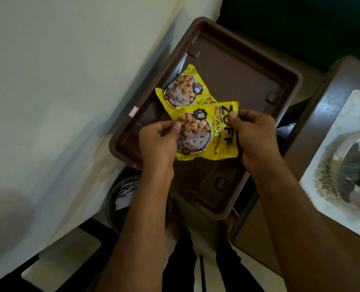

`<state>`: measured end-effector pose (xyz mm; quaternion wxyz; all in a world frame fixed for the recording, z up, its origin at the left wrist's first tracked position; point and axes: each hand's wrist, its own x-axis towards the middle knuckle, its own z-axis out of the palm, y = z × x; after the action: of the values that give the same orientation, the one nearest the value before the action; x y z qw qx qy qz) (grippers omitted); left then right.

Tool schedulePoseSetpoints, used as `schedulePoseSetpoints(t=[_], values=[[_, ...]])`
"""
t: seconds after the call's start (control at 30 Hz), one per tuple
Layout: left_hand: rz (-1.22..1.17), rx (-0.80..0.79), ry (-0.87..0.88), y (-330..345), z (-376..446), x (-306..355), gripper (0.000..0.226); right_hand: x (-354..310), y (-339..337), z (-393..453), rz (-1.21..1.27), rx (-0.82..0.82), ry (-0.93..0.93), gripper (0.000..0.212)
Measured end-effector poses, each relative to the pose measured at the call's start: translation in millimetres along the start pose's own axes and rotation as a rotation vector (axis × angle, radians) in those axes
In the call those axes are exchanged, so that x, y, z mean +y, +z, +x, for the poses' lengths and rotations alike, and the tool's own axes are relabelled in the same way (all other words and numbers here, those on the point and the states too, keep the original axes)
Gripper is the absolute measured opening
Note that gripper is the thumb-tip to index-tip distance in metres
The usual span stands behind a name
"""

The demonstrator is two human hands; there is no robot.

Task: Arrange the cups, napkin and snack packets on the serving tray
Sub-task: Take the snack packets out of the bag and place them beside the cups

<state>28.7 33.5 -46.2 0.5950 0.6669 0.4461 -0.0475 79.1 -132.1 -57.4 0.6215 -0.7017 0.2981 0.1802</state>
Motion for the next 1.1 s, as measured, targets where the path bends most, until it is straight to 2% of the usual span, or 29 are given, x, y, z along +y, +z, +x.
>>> schedulePoseSetpoints(t=[0.1,0.2,0.3,0.4,0.53,0.63,0.73,0.83,1.1], values=[[-0.042,-0.058,-0.106,2,-4,-2,0.015,1,-4,-5,-0.064,0.073,-0.127,0.011],[-0.126,0.024,-0.146,9,-10,-5,0.014,3,-7,-10,-0.104,0.151,-0.240,0.008],[0.091,0.207,0.042,23,-24,-13,0.017,6,-6,-14,-0.228,0.231,-0.400,0.007],[0.290,0.373,0.290,32,-41,-22,0.015,12,-4,-18,-0.439,0.291,-0.535,0.016],[0.338,0.352,0.497,33,-44,-38,0.015,20,-5,-20,-0.739,0.329,-0.588,0.024],[0.318,0.312,0.569,28,-41,-43,0.013,21,-11,-18,-0.710,0.263,-0.613,0.021],[0.312,0.289,0.563,24,-35,-47,0.013,20,-16,-14,-0.582,0.195,-0.617,0.016],[0.351,0.273,0.561,23,-37,-49,0.012,20,-17,-11,-0.589,0.170,-0.618,0.017],[0.631,0.224,0.396,6,-43,-62,0.010,20,-18,-8,-1.030,0.104,-0.619,0.015]])
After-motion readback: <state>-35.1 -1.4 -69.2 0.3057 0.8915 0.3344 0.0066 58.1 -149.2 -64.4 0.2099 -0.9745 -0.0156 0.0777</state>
